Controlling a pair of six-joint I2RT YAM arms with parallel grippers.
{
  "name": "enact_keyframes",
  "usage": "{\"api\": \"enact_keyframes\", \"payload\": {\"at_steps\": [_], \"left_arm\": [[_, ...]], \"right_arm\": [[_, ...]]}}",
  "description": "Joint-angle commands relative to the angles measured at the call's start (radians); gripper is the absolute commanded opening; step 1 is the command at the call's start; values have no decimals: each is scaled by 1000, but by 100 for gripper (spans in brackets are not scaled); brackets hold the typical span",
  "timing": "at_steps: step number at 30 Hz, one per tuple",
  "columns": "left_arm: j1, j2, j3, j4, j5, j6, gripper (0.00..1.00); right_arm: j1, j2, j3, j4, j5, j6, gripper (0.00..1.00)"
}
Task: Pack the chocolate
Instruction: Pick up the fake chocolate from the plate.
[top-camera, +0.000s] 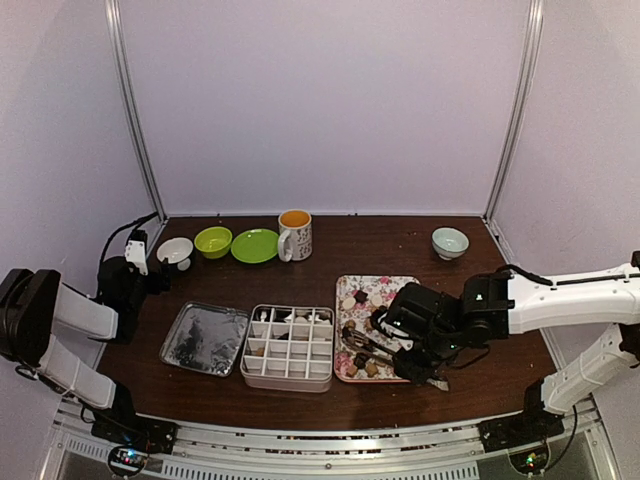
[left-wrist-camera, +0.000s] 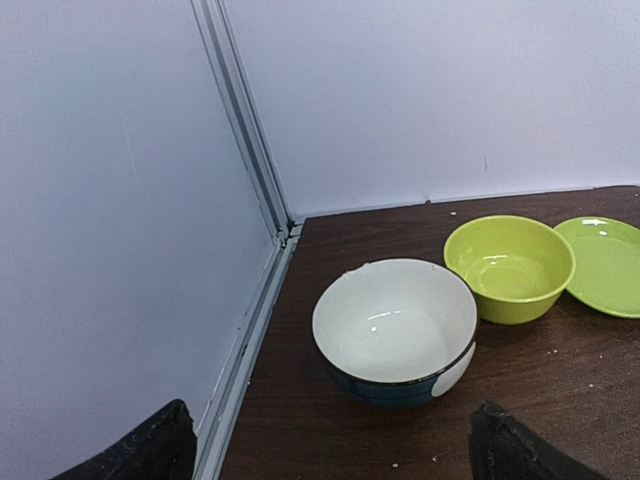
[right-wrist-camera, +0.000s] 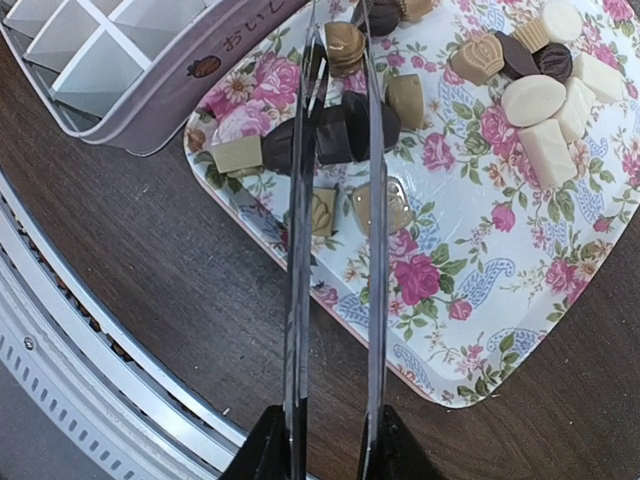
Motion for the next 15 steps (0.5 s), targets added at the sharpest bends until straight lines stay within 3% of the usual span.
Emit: {"api": "enact_keyframes", "payload": {"at_steps": [1, 5, 15], "left_arm": [[6, 1, 22, 52, -2, -6, 98], [7, 1, 22, 53, -2, -7, 98], [7, 1, 22, 53, -2, -6, 98]], "right_arm": [[-8, 13, 32, 28, 0, -9, 27], [-8, 14, 51, 28, 16, 1, 20], [-9, -53, 113, -7, 36, -9, 19]]}}
